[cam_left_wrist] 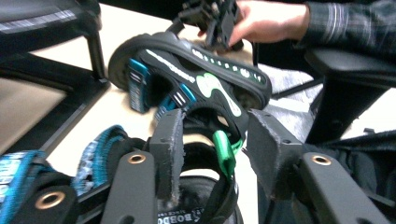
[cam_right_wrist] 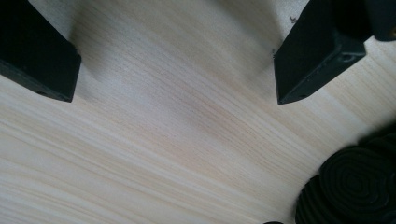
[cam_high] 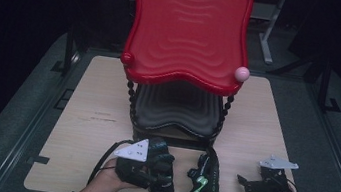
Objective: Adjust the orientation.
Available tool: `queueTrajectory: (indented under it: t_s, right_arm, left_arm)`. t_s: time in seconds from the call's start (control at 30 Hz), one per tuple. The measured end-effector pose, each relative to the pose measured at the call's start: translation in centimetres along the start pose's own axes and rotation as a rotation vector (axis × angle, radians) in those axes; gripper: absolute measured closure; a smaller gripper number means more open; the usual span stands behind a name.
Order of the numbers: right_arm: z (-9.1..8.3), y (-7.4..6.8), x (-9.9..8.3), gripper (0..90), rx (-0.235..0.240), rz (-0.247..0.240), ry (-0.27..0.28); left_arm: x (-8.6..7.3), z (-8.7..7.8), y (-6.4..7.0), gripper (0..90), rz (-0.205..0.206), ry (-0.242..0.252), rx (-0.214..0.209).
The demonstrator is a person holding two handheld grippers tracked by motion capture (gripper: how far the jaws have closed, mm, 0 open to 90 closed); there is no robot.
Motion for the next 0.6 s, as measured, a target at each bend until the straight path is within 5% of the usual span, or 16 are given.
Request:
queueTrajectory:
  t_s: [0.1,0.13,0.6]
  right_arm:
    - [0.0,0.0,0.0,0.1,0.000,0.000,0.000]
    - [0.0,0.0,0.0,0.1,0.000,0.000,0.000]
    - [0.0,0.0,0.0,0.1,0.000,-0.001,0.000]
  left_arm:
    - [-0.3,0.2,-0.1,68.1,0.002,-0.007,-0.013]
    - [-0.4,0.1,0.0,81.0,0.006,-0.007,-0.024]
    - [-0.9,-2.4,1.0,86.5,0.021,-0.018,-0.029]
Point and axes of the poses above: each handheld gripper's, and its own axes: z roughly forward along the jaws, x roughly out of its top, y roughly to its right, the point moved 7 cm from there along z, roughly forward along the jaws, and after that the axes turned 2 degrees about z, right-handed, at the moved point
